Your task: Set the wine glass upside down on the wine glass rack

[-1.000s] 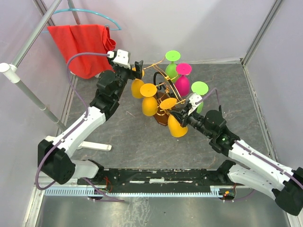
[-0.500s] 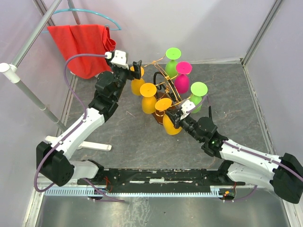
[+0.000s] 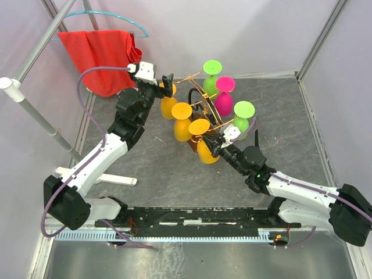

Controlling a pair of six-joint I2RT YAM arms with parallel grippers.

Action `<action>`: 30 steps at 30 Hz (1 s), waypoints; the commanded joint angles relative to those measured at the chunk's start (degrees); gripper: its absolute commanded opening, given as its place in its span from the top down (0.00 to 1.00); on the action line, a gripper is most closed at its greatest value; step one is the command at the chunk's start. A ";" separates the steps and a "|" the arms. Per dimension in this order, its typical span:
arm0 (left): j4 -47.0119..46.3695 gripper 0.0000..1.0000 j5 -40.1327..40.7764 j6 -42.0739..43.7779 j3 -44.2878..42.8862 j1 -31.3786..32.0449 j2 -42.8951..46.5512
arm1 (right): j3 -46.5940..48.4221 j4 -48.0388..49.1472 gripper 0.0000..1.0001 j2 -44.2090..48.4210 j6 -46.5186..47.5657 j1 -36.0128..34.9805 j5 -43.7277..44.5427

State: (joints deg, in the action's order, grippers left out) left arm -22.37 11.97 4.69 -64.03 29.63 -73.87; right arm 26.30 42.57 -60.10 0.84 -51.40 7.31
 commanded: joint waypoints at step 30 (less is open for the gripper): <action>-1.53 0.12 2.77 -2.02 2.37 -0.21 5.04 | -1.26 8.49 0.99 -2.87 -1.03 -1.04 -9.24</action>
State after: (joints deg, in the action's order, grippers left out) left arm -22.37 13.50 3.70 -62.04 29.61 -70.65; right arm 23.14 50.33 -62.50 0.08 -51.75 0.51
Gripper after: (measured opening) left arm 0.883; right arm 0.038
